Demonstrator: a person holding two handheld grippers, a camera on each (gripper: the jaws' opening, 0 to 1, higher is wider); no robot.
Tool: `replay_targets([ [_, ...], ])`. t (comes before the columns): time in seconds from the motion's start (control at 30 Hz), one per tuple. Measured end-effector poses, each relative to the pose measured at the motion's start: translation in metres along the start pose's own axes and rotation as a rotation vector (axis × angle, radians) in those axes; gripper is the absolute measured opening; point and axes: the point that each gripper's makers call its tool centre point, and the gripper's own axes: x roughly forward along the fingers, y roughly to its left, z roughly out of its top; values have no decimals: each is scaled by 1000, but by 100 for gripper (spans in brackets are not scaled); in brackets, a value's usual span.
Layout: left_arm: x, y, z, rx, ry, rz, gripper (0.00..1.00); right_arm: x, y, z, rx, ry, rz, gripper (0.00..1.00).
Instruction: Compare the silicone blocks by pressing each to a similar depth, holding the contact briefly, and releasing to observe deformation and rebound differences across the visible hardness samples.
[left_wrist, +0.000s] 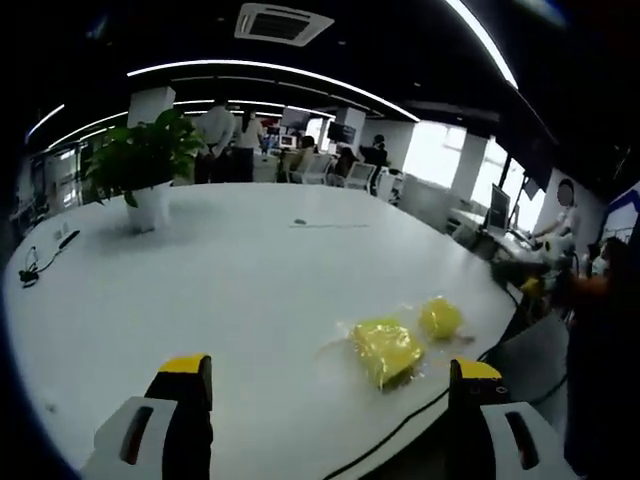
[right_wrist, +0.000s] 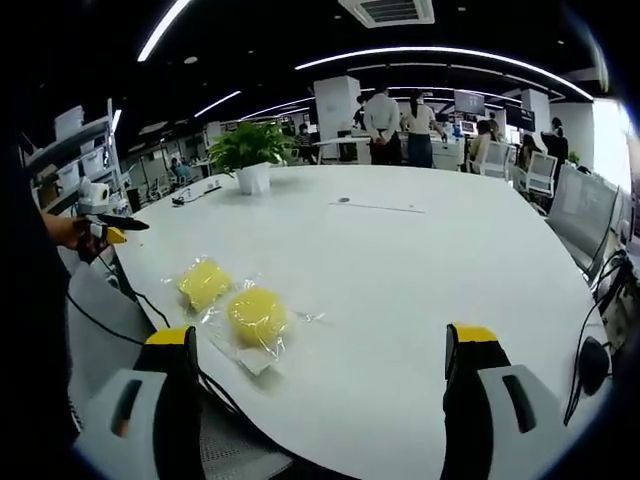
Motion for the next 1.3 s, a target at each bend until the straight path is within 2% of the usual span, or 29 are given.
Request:
replay_targets([
  [0.07,4,-9,8,-70,-12,-45,100,-1,0,1,7,-4,-1,97],
  [0.17,5,-22,16,-69,-1,-55,100,-1,-1,1,9,-6,-2,97],
  [0.2,9,-19,13,-66,-3,-63,100,-2,-1,1,9,-7,-2,97],
  [0.3,12,-28,19,-53,6,-77,100,-3,-1,1,10,-8,-5,97],
  [0.47,22,-28,23,-42,29,-99,100,-6,-2,1,14,-13,-8,97],
  [0.93,68,-58,42,-44,79,-157,100,-12,-1,-2,33,-24,-21,97],
  [1.17,85,-71,44,-35,118,-179,100,-13,-3,-3,41,-30,-28,97],
  [1.3,93,-82,47,-69,117,-215,100,-13,-3,-3,45,-33,-29,97],
])
